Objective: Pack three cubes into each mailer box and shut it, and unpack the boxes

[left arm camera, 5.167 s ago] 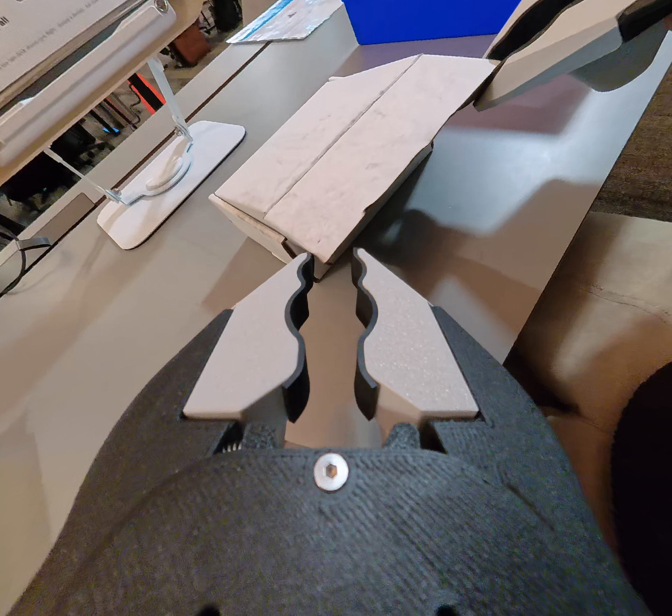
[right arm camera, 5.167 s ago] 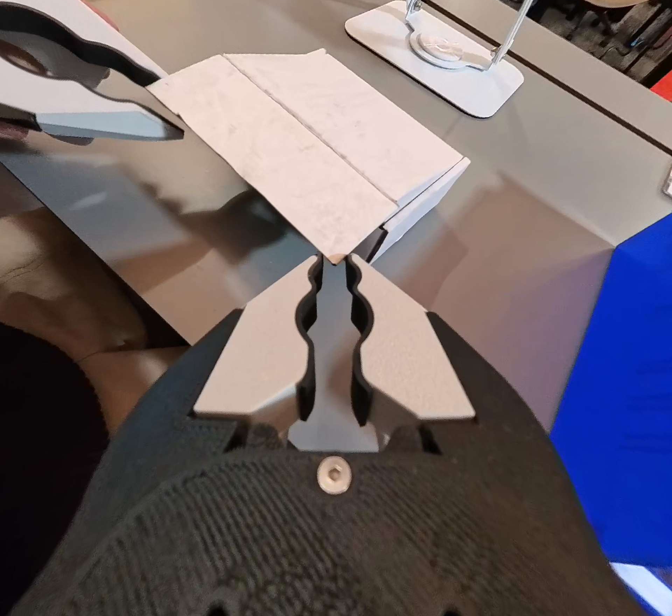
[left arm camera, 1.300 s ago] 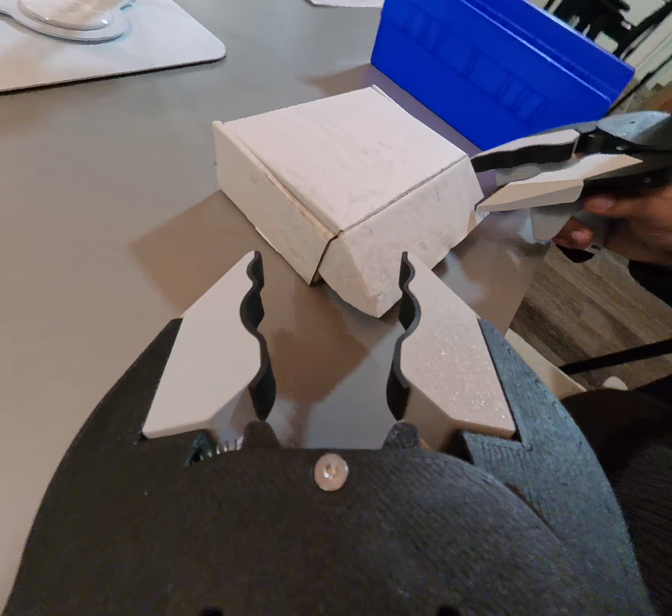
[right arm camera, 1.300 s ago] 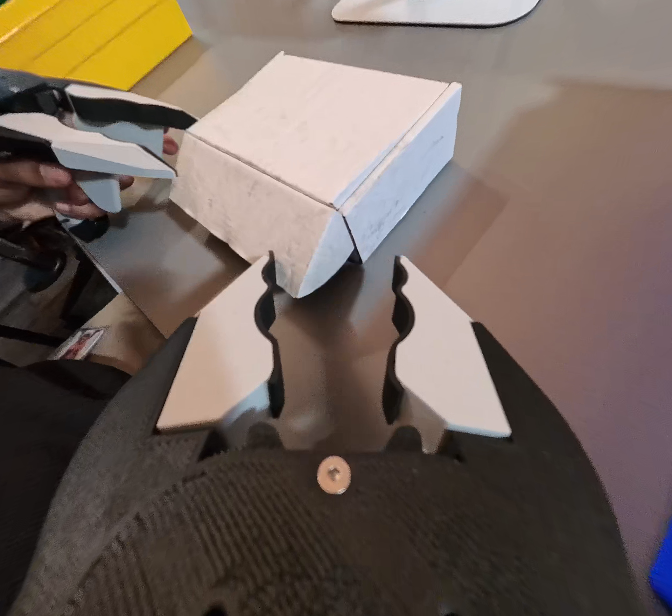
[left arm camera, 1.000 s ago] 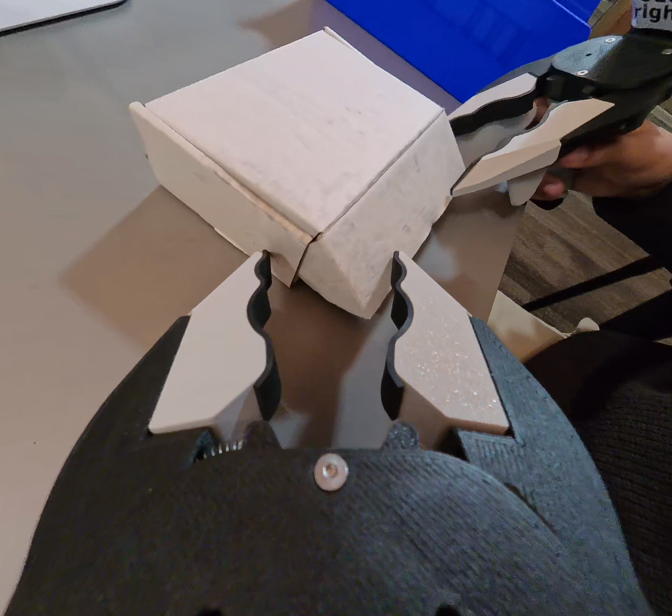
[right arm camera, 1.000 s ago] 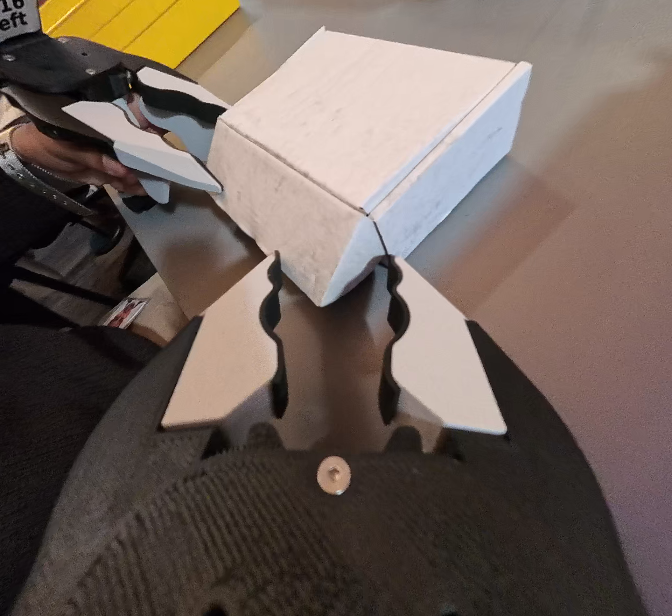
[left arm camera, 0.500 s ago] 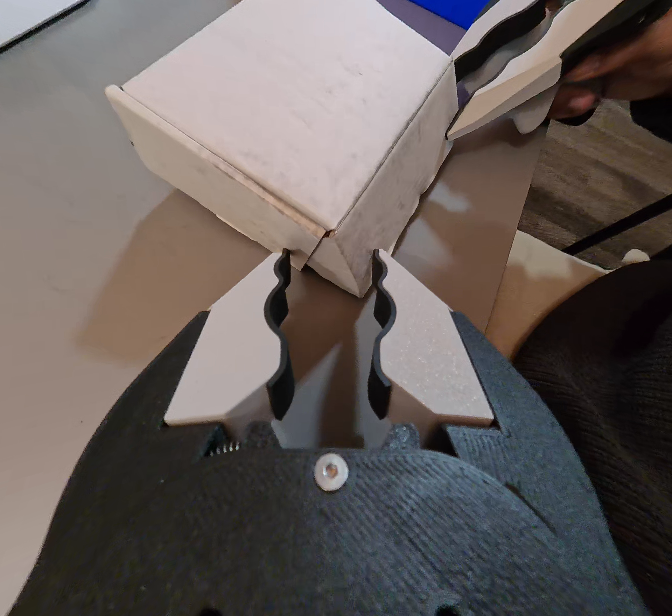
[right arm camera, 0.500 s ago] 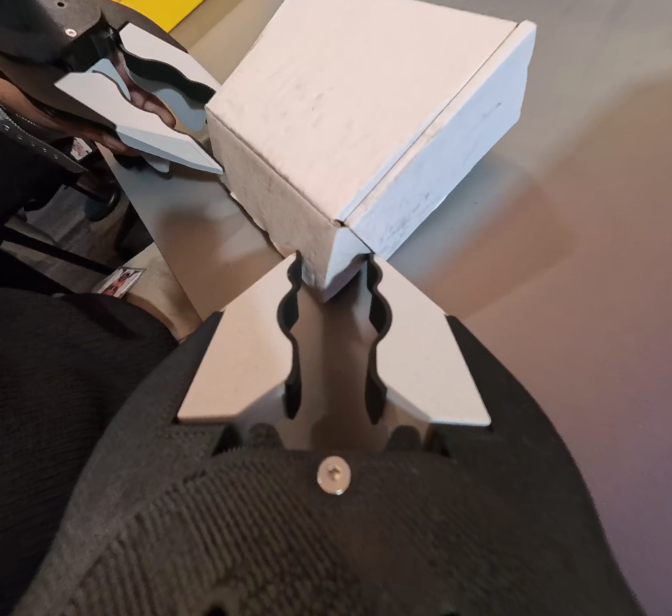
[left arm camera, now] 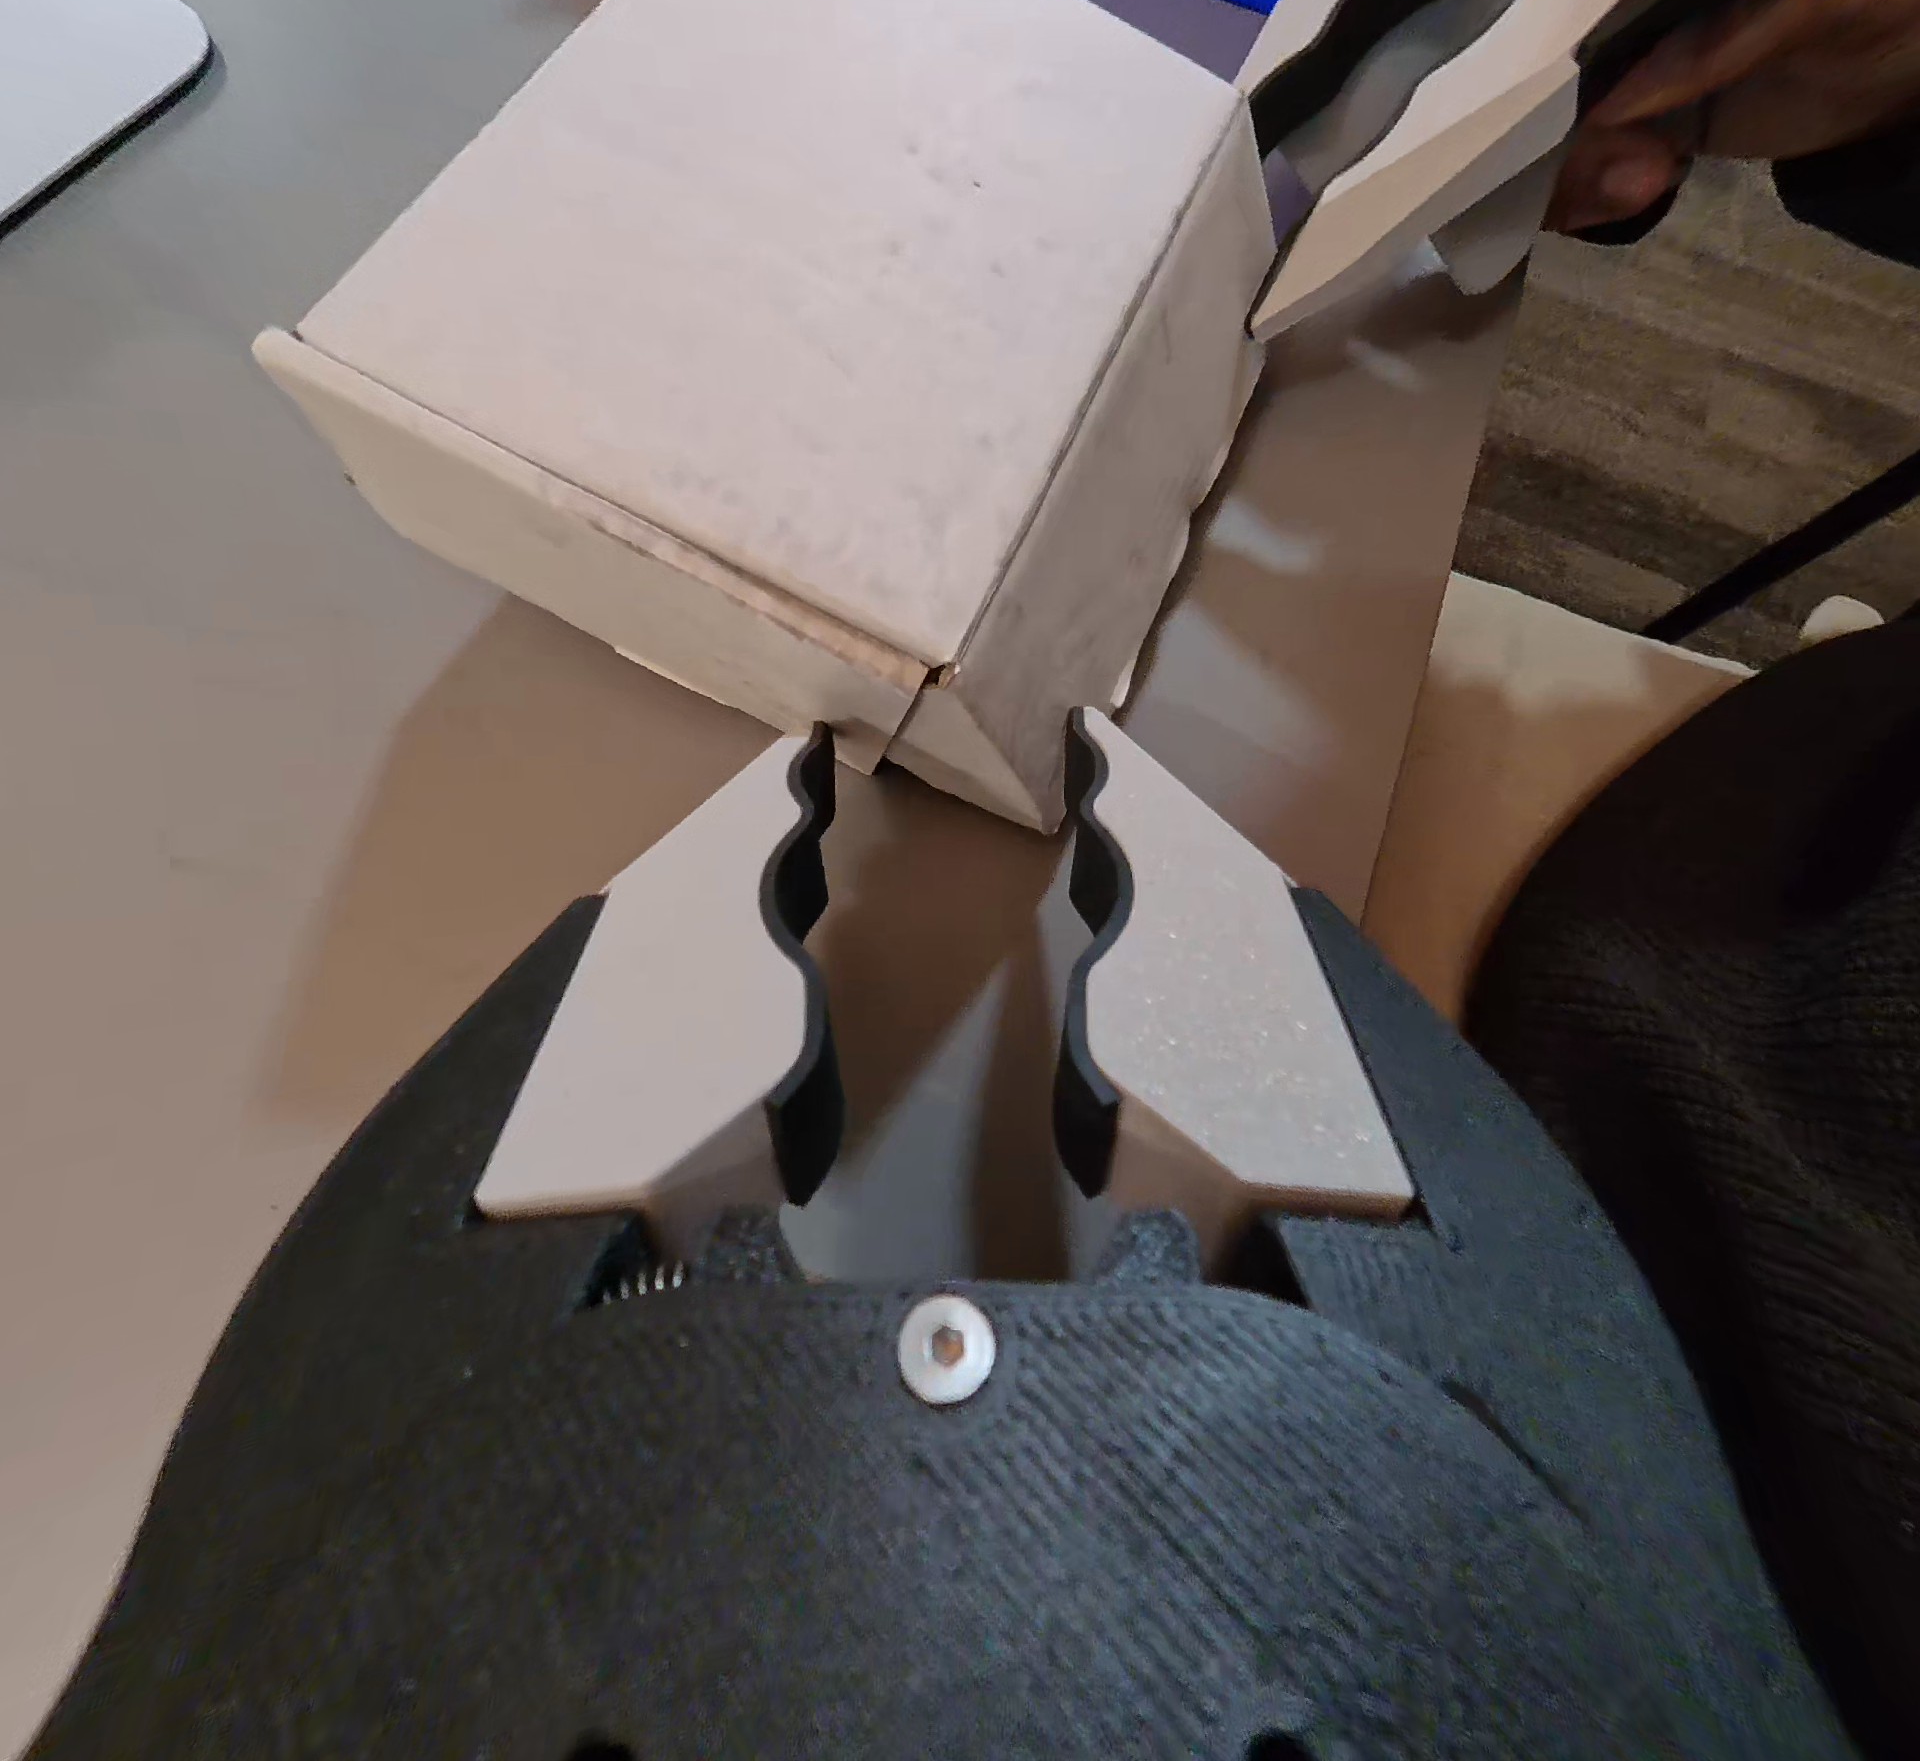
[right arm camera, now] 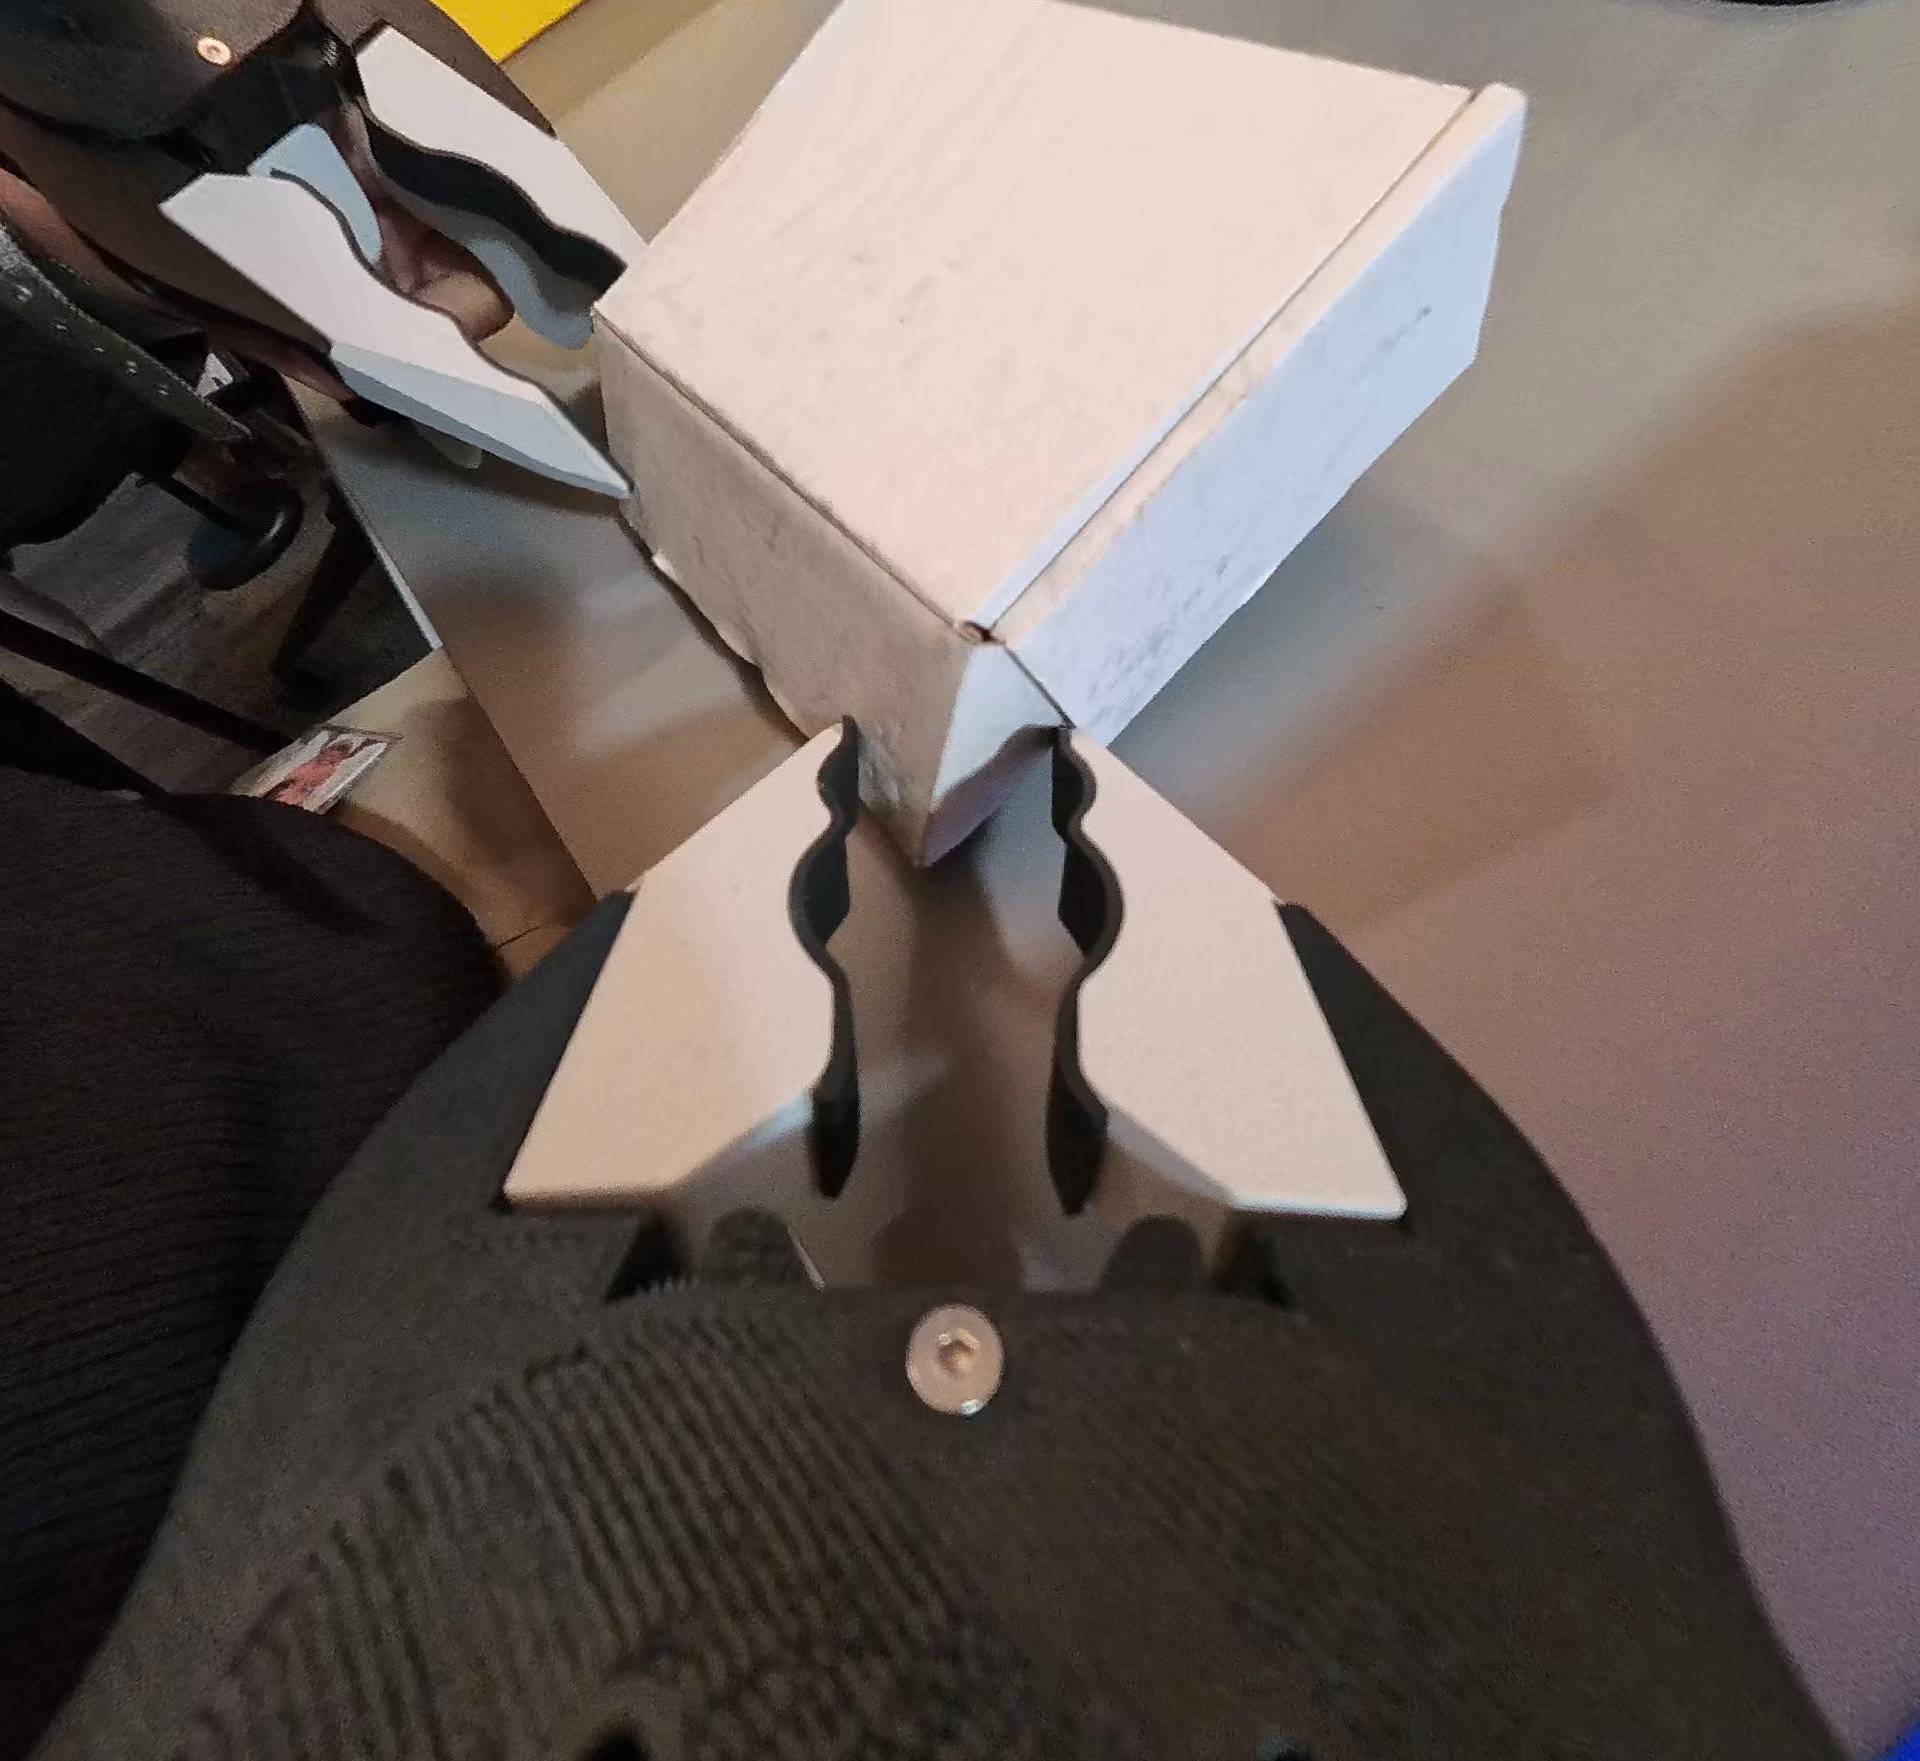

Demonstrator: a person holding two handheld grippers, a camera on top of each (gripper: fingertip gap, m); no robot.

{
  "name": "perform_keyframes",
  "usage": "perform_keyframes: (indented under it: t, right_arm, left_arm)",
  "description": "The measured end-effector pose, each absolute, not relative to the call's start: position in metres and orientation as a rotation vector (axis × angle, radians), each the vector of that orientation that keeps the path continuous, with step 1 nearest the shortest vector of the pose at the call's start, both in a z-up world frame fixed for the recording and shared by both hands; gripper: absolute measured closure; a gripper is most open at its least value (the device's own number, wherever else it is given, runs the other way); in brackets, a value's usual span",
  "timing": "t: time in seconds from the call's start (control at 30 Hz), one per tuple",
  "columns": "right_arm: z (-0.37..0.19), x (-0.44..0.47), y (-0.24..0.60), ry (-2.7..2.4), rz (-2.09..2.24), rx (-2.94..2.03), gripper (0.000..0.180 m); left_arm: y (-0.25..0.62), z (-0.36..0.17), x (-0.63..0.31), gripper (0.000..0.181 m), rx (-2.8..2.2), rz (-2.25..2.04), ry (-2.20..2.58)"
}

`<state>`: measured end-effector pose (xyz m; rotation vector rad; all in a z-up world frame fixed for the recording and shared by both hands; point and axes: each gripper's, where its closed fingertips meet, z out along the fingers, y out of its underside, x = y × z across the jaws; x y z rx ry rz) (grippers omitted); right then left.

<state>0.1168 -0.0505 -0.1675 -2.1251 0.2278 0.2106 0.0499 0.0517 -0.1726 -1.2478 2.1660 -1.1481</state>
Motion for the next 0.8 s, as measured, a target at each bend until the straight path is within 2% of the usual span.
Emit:
perform_keyframes:
  t: [0.43,0.53,0.6,0.7,0.8]
  right_arm:
    - [-0.173,0.1,-0.057,0.147,0.263,-2.165,0.141]
    - [-0.171,0.1,-0.057,0.155,0.277,-2.15,0.14]
    - [-0.17,0.101,-0.056,0.155,0.272,-2.142,0.14]
    - [-0.169,0.104,-0.056,0.156,0.238,-2.141,0.138]
    - [-0.168,0.108,-0.056,0.172,0.226,-2.129,0.138]
  left_arm:
    - [0.043,-0.172,0.02,0.142,-1.106,-1.277,2.338]
    - [0.043,-0.171,0.019,0.138,-1.135,-1.322,2.348]
    - [0.044,-0.171,0.019,0.127,-1.153,-1.326,2.339]
    - [0.054,-0.17,0.026,0.097,-1.175,-1.275,2.283]
    - [0.067,-0.167,0.032,0.087,-1.196,-1.268,2.222]
